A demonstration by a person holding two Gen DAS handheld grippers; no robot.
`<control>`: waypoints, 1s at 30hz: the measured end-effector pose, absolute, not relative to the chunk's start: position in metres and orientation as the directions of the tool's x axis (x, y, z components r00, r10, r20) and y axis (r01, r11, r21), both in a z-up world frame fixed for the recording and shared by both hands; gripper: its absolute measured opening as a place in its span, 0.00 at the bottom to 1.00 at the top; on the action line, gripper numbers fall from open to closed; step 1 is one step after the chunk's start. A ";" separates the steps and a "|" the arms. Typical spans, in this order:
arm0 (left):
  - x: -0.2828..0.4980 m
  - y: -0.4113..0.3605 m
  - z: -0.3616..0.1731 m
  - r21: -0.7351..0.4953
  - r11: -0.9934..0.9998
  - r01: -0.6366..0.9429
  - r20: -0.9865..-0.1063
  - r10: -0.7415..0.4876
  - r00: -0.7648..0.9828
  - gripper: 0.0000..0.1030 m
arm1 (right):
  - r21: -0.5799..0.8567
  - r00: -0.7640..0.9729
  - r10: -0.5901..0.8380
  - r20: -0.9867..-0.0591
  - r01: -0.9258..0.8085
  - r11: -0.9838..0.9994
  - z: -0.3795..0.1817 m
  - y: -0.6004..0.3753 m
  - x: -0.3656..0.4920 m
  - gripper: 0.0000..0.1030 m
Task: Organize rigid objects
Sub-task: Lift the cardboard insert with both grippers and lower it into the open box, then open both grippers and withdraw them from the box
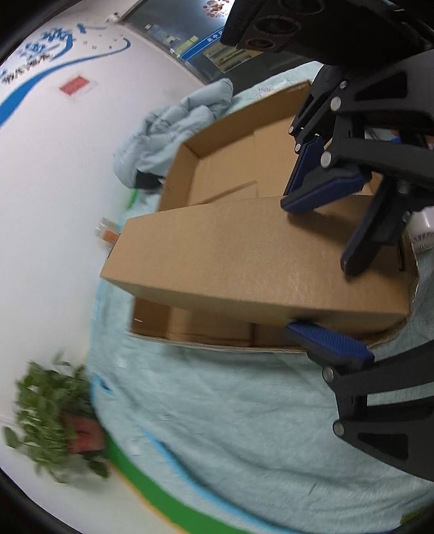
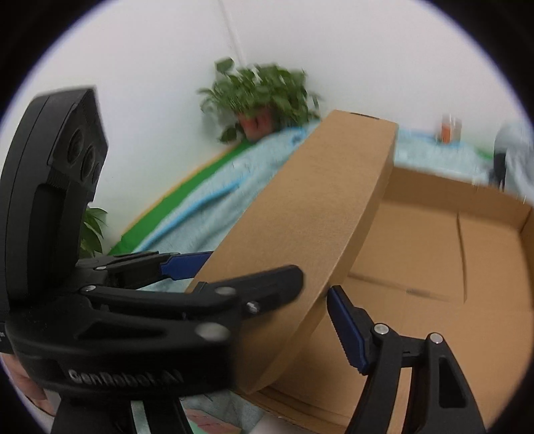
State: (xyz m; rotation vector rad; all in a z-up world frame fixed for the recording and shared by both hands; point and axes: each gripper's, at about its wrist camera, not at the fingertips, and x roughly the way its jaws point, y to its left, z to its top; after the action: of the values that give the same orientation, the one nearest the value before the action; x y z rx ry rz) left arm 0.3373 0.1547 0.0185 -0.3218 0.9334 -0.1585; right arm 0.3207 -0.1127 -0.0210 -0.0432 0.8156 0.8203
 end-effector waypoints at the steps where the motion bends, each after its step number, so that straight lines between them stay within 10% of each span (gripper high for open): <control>1: 0.341 0.156 0.011 -0.332 0.943 -0.012 -0.773 -0.265 0.576 0.52 | 0.285 0.370 0.628 -0.684 -0.657 0.698 -0.031 -0.113 0.326 0.68; 21: 0.312 0.165 -0.017 -0.371 0.927 -0.050 -0.771 -0.278 0.573 0.48 | 0.357 0.179 0.674 -0.717 -0.736 0.575 -0.055 -0.121 0.348 0.74; 25: 0.298 0.166 -0.011 -0.378 0.925 -0.047 -0.759 -0.280 0.588 0.47 | 0.295 0.228 0.626 -0.746 -0.729 0.617 -0.055 -0.120 0.348 0.30; 30: 0.269 0.165 0.010 -0.335 0.942 -0.030 -0.705 -0.229 0.672 0.47 | 0.310 0.229 0.643 -0.731 -0.729 0.611 -0.062 -0.118 0.359 0.26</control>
State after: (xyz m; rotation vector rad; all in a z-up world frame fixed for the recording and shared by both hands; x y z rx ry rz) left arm 0.2688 0.1646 0.0103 -0.3341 0.8305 -0.1140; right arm 0.3591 -0.1179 -0.0623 -0.1051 0.9500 0.9464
